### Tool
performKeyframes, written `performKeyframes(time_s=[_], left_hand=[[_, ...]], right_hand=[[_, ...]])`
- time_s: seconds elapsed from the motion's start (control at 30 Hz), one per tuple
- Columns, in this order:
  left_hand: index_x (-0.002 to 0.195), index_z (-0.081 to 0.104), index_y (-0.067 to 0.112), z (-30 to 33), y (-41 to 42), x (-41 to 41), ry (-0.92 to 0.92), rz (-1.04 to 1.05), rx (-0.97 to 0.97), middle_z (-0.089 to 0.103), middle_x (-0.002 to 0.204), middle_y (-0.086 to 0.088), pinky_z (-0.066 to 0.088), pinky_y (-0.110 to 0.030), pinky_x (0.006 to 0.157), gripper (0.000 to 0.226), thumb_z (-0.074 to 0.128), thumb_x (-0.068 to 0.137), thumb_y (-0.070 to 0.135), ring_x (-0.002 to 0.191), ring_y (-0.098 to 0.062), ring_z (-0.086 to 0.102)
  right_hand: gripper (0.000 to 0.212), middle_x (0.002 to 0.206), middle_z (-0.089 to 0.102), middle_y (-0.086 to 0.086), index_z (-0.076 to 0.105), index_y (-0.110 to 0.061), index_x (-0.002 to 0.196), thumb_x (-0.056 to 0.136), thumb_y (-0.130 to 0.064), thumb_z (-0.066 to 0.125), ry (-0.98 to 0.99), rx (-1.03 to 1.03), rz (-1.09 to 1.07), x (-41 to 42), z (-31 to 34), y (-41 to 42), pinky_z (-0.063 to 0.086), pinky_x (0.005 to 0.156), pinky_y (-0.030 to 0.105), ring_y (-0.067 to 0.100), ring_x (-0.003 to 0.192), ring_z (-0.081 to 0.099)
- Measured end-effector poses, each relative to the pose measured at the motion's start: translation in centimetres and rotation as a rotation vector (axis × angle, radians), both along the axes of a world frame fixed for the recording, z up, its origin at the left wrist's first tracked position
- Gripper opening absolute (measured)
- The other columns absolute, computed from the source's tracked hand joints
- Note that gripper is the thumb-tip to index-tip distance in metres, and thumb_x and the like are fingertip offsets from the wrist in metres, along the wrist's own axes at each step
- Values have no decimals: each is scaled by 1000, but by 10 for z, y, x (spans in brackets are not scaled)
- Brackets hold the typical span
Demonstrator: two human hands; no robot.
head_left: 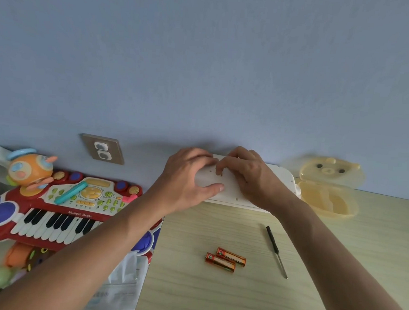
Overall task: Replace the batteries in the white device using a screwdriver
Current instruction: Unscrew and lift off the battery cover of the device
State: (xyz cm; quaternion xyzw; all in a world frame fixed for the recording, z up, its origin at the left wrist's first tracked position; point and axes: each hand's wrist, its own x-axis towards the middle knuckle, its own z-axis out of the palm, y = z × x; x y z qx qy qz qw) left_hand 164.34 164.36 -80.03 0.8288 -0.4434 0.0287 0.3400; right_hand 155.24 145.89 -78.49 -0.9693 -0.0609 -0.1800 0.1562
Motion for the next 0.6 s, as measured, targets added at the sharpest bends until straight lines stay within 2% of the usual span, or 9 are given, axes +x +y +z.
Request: performKeyframes(time_s=[0.13, 0.27, 0.37, 0.47, 0.6], left_hand=[[117, 67, 32, 1, 1, -1, 2, -9, -3, 53, 128, 18, 34, -36, 111, 48, 68, 77, 59, 125, -3, 43], [109, 66, 34, 3, 1, -1, 9, -26, 13, 52, 126, 19, 34, -37, 111, 39, 67, 79, 59, 125, -3, 43], [105, 66, 32, 3, 2, -1, 8, -34, 15, 53, 124, 17, 36, -36, 109, 36, 68, 80, 58, 123, -5, 44], [107, 66, 32, 3, 4, -1, 8, -33, 19, 52, 125, 17, 36, -37, 109, 37, 67, 81, 58, 124, -5, 44], [109, 67, 32, 3, 3, -1, 2, -36, 16, 53, 123, 18, 37, -36, 108, 40, 66, 81, 59, 122, -4, 45]], right_hand=[[39, 95, 54, -4, 64, -27, 93, 84, 7, 48, 50, -27, -29, 5, 1, 4, 51, 68, 47, 26, 75, 49], [45, 94, 50, -5, 58, -30, 93, 78, 10, 45, 123, -68, -16, 11, 4, 5, 51, 67, 47, 24, 77, 46], [40, 94, 48, -4, 51, -32, 89, 79, 6, 42, 185, -72, 22, 16, 8, 8, 51, 69, 48, 25, 80, 47], [35, 93, 46, -5, 47, -32, 87, 80, 1, 40, 204, -51, 68, 18, 10, 8, 51, 71, 50, 26, 80, 47], [36, 87, 42, -5, 47, -30, 84, 74, 2, 34, 228, 8, 95, 20, 15, 7, 50, 68, 52, 20, 75, 40]])
